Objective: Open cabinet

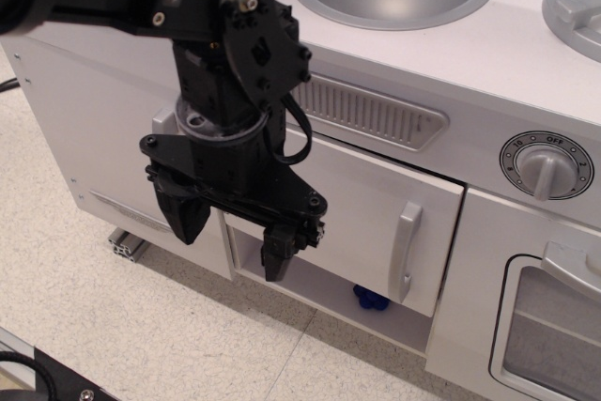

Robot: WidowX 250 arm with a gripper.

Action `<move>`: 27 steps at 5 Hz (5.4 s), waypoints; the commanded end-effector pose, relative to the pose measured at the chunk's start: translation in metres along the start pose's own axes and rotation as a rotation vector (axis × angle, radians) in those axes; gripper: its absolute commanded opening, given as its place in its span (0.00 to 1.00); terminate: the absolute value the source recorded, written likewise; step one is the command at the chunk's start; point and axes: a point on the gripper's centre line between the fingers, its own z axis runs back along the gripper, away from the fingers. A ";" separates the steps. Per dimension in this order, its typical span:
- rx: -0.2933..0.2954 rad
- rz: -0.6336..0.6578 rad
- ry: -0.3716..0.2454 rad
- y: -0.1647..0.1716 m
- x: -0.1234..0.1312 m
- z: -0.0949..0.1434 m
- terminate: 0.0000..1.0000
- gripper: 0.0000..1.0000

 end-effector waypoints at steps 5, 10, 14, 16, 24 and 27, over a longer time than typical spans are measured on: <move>-0.053 -0.024 -0.236 -0.075 0.069 -0.096 0.00 1.00; -0.110 -0.022 -0.265 -0.100 0.110 -0.115 0.00 0.00; -0.101 -0.113 -0.207 -0.065 0.060 -0.110 0.00 0.00; -0.092 -0.152 -0.182 -0.033 0.051 -0.107 0.00 0.00; -0.075 -0.109 -0.199 -0.081 0.105 -0.075 0.00 1.00; 0.044 -0.054 -0.129 -0.017 0.075 -0.087 0.00 1.00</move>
